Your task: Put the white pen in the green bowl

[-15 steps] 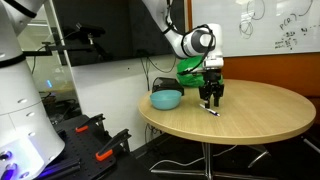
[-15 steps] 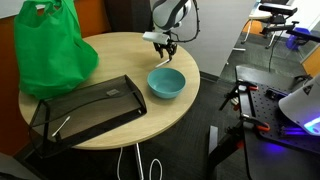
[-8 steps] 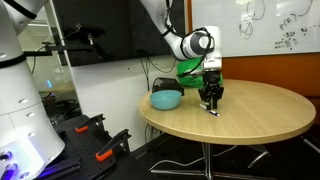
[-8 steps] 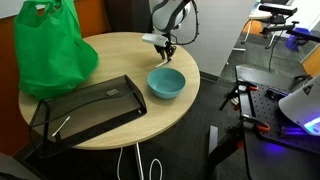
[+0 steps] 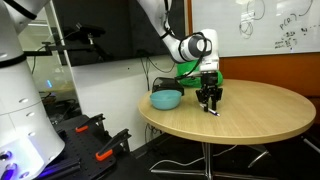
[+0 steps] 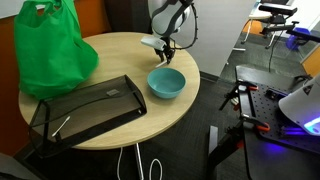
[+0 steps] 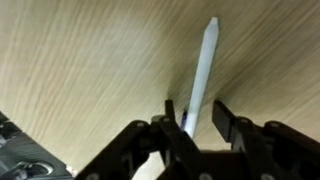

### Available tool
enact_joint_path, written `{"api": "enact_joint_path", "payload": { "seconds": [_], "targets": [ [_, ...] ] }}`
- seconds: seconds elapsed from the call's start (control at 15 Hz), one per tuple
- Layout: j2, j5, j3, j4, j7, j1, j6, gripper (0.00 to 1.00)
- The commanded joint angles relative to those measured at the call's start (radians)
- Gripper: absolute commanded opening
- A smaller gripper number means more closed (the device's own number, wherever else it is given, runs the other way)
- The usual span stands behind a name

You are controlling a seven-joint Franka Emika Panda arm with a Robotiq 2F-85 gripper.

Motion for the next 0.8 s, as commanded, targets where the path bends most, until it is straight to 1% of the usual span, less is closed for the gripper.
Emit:
{"api": "enact_joint_path", "payload": {
  "seconds": [0.0, 0.13, 0.27, 0.33, 0.47, 0.73],
  "targets": [
    [0.004, 0.014, -0.013, -0.017, 0.054, 0.02, 0.03, 0.22],
    [0.003, 0.009, -0.023, -0.023, 0.088, 0.03, 0.051, 0.17],
    [0.004, 0.008, -0.027, -0.018, 0.116, 0.032, 0.056, 0.02],
    [0.003, 0.006, -0.027, -0.019, 0.121, 0.031, 0.059, 0.0],
    [-0.015, 0.007, -0.023, -0.029, 0.112, 0.026, 0.058, 0.03],
    [-0.093, 0.017, 0.0, -0.059, 0.051, 0.007, 0.038, 0.03]
  ]
}}
